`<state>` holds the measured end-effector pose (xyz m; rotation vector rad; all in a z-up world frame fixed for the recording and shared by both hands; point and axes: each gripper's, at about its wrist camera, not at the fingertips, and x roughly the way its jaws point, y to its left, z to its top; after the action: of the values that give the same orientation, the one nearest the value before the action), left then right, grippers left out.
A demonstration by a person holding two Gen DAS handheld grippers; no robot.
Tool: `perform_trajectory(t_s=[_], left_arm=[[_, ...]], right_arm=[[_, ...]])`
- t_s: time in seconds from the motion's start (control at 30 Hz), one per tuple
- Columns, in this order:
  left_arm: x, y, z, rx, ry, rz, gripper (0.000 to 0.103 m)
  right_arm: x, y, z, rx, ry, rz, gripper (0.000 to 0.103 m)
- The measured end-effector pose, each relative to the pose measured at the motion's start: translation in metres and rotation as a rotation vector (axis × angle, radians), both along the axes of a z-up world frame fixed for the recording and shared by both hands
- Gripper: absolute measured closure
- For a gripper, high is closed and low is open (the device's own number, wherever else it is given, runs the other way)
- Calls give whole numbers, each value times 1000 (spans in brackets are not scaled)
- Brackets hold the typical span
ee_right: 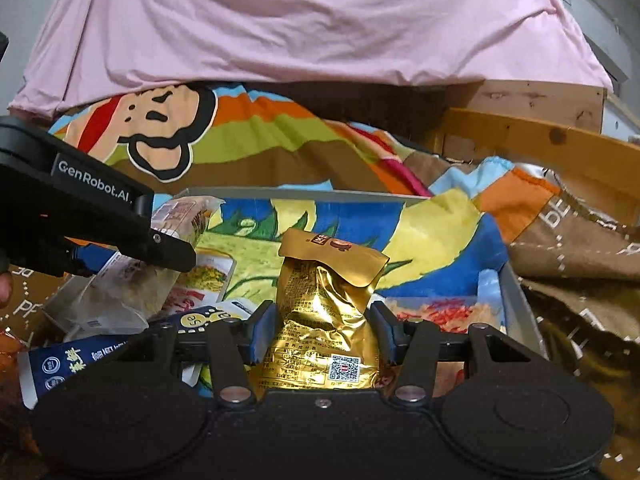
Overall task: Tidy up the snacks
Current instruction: 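Carry the bar and gold bag into the tray and open both grippers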
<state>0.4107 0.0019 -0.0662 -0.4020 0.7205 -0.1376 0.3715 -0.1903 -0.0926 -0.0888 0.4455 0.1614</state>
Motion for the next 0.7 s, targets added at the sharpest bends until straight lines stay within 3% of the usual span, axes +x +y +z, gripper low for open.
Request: perform_trajectory(t_s=[0.37,0.57,0.7], left_arm=[[7,-6,-4,20,35,2,55],[1,0,8,-9,41,5,43],[-14,7,27,-31,11,23,27]], right_arm=[[5,6,-5,-28,11,18,46],[2,3,1,-16,4,6,31],[-7,-1,17,3,-19,-9,21]])
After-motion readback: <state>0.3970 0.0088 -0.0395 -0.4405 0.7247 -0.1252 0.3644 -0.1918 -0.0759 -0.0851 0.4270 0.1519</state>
